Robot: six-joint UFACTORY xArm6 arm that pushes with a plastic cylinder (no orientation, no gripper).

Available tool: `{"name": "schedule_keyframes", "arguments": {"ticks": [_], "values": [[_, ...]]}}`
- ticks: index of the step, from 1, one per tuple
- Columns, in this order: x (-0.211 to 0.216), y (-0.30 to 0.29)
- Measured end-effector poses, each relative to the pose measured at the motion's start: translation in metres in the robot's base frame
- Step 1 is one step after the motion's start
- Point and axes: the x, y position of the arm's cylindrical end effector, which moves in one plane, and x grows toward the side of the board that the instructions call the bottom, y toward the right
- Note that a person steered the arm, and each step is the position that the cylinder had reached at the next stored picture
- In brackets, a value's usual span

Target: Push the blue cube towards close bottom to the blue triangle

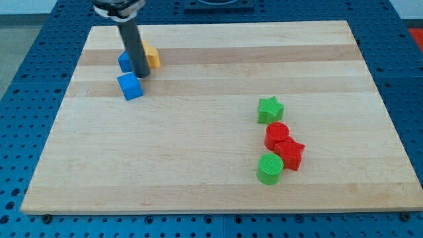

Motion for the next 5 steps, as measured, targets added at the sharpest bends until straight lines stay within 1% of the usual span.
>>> {"name": "schedule_keyframes", "arguments": {"ticks": [1,2,4,5], "values": [[0.0,0.038],[0.016,0.046],[0.122,0.031],[0.128,0.009]]}}
